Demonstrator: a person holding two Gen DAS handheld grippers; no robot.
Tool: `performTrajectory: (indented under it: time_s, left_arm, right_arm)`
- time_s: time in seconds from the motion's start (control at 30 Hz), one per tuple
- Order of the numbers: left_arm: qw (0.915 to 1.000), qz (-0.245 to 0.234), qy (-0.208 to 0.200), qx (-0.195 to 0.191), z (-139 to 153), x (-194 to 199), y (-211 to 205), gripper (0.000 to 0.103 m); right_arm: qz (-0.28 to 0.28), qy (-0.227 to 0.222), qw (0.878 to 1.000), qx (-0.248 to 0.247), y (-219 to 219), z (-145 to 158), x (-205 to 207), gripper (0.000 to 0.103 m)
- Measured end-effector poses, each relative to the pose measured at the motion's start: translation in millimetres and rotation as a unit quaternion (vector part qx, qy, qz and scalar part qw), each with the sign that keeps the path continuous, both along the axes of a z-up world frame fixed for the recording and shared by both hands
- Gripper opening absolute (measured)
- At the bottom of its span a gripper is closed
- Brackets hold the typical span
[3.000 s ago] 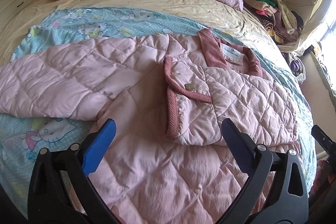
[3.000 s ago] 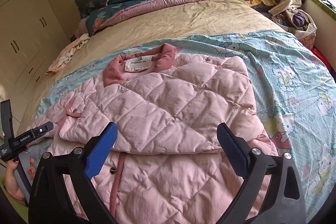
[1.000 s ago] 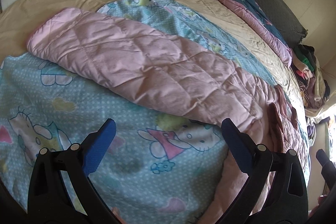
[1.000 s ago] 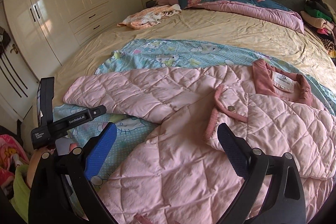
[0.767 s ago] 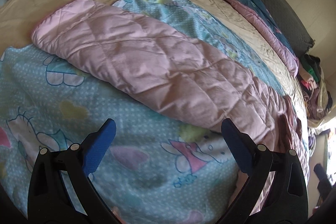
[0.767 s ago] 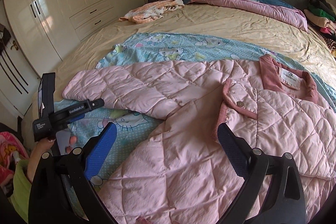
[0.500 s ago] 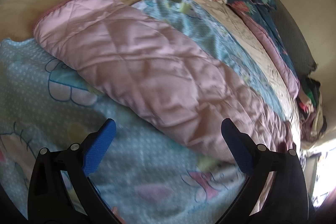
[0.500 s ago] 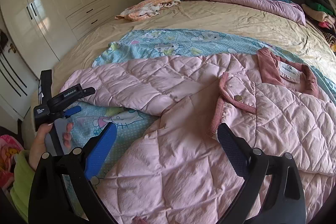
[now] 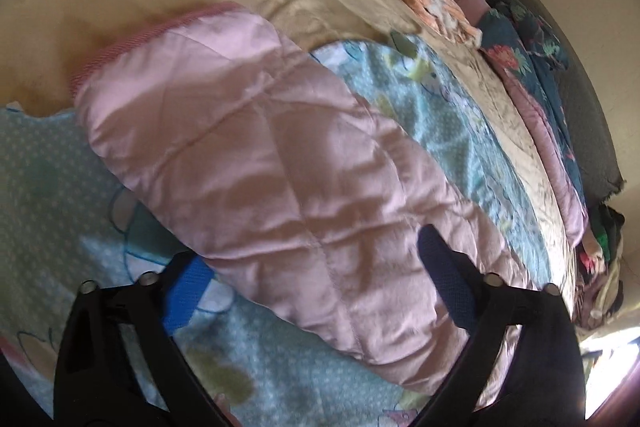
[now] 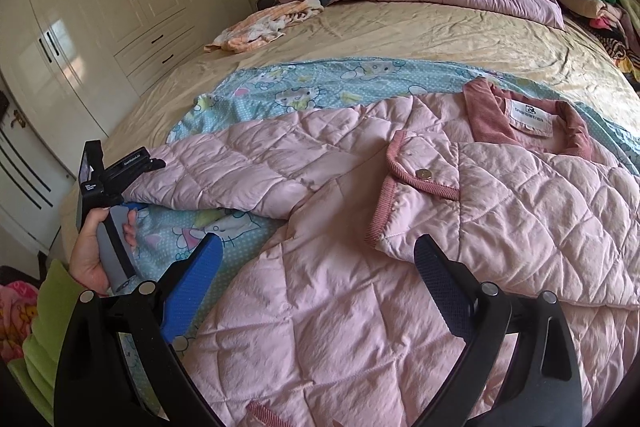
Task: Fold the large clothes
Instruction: 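Move the left tool to the cuff of the other sleeve, then grasp the other sleeve cuff with the left tool and lift it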
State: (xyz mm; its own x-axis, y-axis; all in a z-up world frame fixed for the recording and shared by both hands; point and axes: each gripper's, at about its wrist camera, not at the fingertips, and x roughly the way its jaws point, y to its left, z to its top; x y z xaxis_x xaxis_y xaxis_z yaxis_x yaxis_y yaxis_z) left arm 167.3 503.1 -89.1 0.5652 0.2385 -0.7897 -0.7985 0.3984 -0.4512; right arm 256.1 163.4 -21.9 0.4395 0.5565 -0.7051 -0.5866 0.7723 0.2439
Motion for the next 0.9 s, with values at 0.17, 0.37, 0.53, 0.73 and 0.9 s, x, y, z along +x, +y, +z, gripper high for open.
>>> performTrajectory:
  time_s: [0.17, 0.37, 0.53, 0.73, 0.9]
  left_arm:
    - [0.9999, 0.013, 0.002, 0.008, 6.6, -5.7, 6.4, 0.024]
    - [0.9970, -0.001, -0.050, 0.059, 60.3, -14.9, -14.0, 0.014]
    - [0.9889, -0.038, -0.095, 0.108, 121.1, -10.6, -43.6, 0.012]
    - [0.9723, -0.089, -0.133, 0.170, 182.4, 3.7, -90.7, 0.012]
    - [0.9599, -0.132, -0.150, 0.196, 211.8, 15.0, -132.2, 0.012]
  right_arm:
    - [-0.010, -0.006, 1.000, 0.014, -17.4, 9.5, -4.7, 0.096]
    - [-0.033, -0.021, 0.999, 0.038, -44.5, 24.7, -10.4, 0.096]
    - [-0.048, -0.030, 0.997, 0.055, -67.2, 37.2, -15.7, 0.096]
    - [-0.069, -0.037, 0.994, 0.080, -97.2, 49.2, -22.7, 0.096]
    - [-0.085, -0.044, 0.991, 0.096, -121.2, 56.7, -28.1, 0.096]
